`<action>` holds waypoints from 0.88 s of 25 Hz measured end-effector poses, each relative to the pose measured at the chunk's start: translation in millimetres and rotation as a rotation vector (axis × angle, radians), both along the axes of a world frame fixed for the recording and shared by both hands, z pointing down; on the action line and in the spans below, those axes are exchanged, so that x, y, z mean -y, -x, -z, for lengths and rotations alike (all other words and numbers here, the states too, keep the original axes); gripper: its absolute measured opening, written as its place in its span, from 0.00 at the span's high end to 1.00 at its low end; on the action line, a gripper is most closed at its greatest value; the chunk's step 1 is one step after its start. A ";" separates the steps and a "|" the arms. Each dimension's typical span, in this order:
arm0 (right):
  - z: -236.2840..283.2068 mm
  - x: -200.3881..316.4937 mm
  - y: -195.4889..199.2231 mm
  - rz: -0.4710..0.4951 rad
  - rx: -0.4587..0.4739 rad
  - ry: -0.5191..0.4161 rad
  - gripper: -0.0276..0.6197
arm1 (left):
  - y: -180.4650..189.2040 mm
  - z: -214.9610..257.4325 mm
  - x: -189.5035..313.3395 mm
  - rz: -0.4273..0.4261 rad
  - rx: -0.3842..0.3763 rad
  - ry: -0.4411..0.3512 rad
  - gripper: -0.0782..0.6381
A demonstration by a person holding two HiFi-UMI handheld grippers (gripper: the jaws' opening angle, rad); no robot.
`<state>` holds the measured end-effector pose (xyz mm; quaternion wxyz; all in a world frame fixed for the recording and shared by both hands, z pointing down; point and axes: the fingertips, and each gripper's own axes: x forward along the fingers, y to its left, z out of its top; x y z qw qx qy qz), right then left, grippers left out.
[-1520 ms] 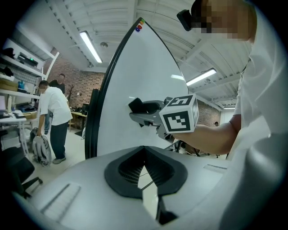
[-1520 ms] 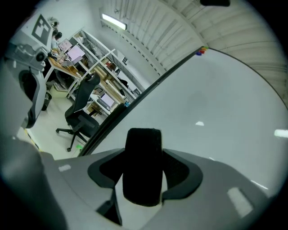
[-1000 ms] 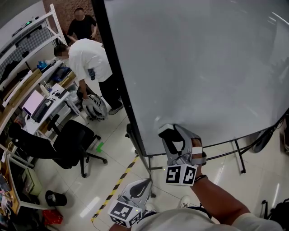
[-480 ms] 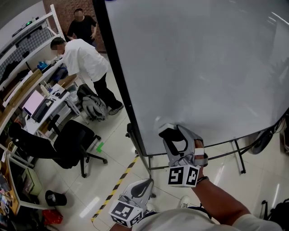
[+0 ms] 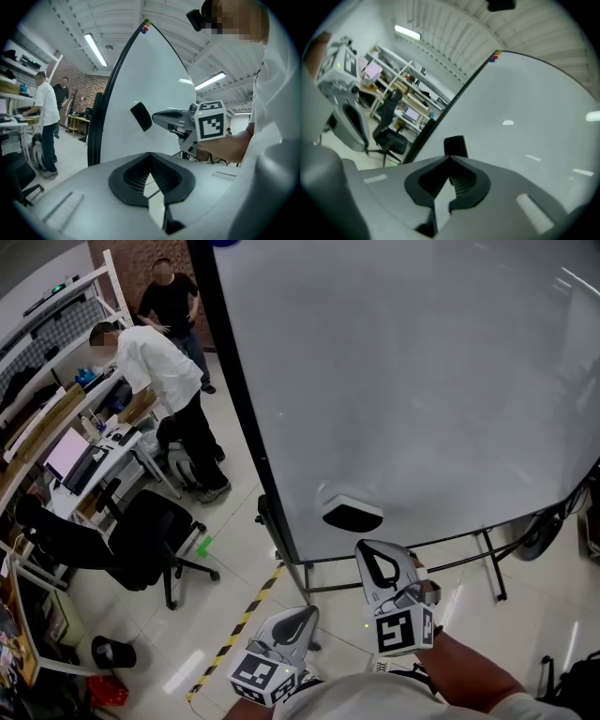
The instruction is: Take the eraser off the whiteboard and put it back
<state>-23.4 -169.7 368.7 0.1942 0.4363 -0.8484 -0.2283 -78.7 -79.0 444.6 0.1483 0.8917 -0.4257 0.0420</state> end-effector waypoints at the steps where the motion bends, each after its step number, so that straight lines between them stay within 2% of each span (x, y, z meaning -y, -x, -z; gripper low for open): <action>1: -2.5 -5.2 0.4 0.056 0.072 0.066 0.95 | -1.2 0.7 2.4 0.000 -0.003 -0.001 0.87; 3: -11.3 -11.4 -4.0 0.124 0.263 0.233 0.95 | -3.4 4.8 4.9 0.000 -0.007 -0.007 0.87; 5: -19.1 -14.6 -14.5 0.140 0.459 0.386 0.95 | -6.7 9.1 4.4 -0.005 -0.004 -0.020 0.87; 8: -20.0 -20.4 -28.1 0.155 0.638 0.516 0.95 | -13.4 19.0 3.3 -0.012 0.009 -0.050 0.87; 12: -21.8 -35.2 -37.5 0.199 0.755 0.600 0.95 | -21.4 23.0 -0.8 -0.030 0.019 -0.071 0.87; 16: -18.6 -49.1 -47.8 0.247 0.853 0.663 0.95 | -27.7 24.1 -4.0 -0.045 0.003 -0.050 0.87; 22: -20.8 -64.8 -62.4 0.261 0.865 0.677 0.95 | -27.8 22.9 -6.9 -0.035 -0.007 -0.027 0.87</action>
